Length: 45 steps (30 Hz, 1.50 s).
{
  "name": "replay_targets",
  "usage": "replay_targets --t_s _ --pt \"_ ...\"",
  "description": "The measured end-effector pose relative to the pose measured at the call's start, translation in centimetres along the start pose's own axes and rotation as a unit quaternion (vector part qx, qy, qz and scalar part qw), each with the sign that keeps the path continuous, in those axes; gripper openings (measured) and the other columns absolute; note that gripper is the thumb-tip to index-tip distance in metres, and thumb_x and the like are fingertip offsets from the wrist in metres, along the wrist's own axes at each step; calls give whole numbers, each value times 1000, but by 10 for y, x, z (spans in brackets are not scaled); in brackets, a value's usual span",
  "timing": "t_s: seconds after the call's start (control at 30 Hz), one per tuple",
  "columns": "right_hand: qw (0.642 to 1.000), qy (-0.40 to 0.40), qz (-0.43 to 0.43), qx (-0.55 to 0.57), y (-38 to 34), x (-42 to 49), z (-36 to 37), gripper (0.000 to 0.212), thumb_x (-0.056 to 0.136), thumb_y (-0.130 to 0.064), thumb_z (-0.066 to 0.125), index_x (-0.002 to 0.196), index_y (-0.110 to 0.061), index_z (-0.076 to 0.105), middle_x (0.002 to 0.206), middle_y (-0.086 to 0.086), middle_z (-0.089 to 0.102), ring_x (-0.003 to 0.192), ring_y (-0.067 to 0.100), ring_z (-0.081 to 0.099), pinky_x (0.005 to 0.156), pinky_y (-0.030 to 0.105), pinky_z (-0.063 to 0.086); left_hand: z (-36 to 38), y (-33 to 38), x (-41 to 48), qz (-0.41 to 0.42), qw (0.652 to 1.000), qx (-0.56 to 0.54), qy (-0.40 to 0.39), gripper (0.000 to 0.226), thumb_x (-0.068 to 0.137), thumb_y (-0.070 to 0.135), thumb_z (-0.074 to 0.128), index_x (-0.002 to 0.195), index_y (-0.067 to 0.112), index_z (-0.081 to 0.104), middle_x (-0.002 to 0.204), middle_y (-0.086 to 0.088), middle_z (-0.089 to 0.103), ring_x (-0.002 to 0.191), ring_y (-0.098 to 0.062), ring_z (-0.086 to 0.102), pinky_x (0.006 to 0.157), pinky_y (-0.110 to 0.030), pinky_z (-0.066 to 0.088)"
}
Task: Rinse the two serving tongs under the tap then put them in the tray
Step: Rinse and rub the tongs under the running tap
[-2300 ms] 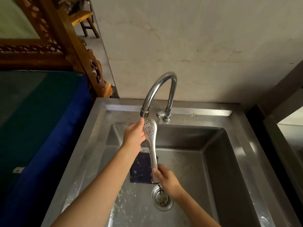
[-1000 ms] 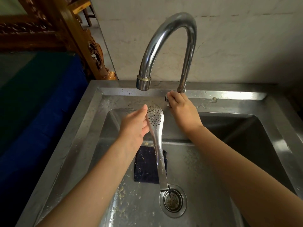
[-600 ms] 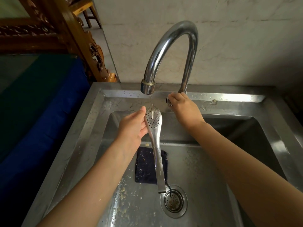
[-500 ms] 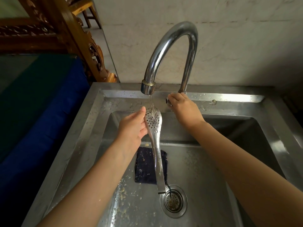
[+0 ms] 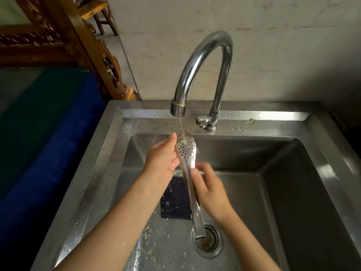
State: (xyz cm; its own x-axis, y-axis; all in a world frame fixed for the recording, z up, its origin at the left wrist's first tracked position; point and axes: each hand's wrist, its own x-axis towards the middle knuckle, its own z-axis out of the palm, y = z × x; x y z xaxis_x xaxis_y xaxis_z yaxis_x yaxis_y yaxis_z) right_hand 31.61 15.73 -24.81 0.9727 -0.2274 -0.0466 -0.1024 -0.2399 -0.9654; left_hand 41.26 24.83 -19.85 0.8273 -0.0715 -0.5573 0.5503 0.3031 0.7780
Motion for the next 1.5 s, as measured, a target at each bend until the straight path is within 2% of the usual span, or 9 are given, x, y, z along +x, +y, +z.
replay_targets --t_s 0.13,0.27,0.47,0.67,0.8,0.97,1.17,1.4,1.5 --pt "999 -20 35 1 5 -2 9 27 96 -32 45 84 -10 54 86 21 60 77 33 62 75 51 53 6 -6 -6 23 1000 -2 2 9 88 15 61 81 11 64 83 -7 70 74 -16 68 71 -29 55" --pt "1000 7 -5 -22 1 -2 11 25 98 -28 41 81 -14 53 83 -1 48 67 10 50 67 20 42 8 -12 -14 98 990 99 -19 1 80 11 69 80 11 69 80 -4 72 78 -20 68 70 -31 55" --pt "998 50 -32 6 -2 -10 13 28 97 -32 36 70 -29 41 69 5 46 58 14 43 59 31 36 18 2 -13 146 976 159 -25 21 83 35 66 75 16 67 77 -2 72 78 -18 69 71 -34 57" --pt "997 68 -5 33 -2 -7 16 33 98 -38 35 67 -28 40 69 7 47 59 16 43 59 32 37 19 -17 -28 114 989 29 -84 13 90 2 53 91 3 66 74 -5 74 72 -15 72 65 -24 56" --pt "995 94 -20 10 4 -16 16 36 93 -45 32 63 -28 42 62 -3 48 54 5 43 55 15 34 14 -17 -32 107 990 65 -65 6 84 3 63 87 5 68 72 -8 74 72 -22 72 63 -28 59" --pt "995 99 -19 18 -2 -14 21 38 98 -34 36 65 -19 46 63 1 51 54 6 45 55 16 36 19 -2 -26 115 991 57 -31 10 85 16 65 83 7 68 95 -22 71 95 -37 67 87 -48 54" --pt "997 65 16 38 -1 -13 18 37 98 -37 35 73 -13 50 56 -1 51 50 16 47 54 30 38 8 -6 -23 132 985 27 -103 19 95 4 46 95 4 65 83 -7 75 84 -23 72 68 -29 58" --pt "980 122 -85 -130 -31 13 16 22 96 -32 43 89 -12 48 105 4 47 88 15 48 77 26 39 4 -4 -17 184 977 102 -8 17 83 26 67 68 18 65 67 0 66 67 -15 62 62 -30 54" --pt "975 140 -86 -147 -54 33 16 24 96 -32 44 83 -12 44 92 7 49 77 23 49 66 37 42 9 -4 -17 194 975 99 28 28 86 36 61 65 18 62 58 4 59 59 -11 55 55 -26 46"
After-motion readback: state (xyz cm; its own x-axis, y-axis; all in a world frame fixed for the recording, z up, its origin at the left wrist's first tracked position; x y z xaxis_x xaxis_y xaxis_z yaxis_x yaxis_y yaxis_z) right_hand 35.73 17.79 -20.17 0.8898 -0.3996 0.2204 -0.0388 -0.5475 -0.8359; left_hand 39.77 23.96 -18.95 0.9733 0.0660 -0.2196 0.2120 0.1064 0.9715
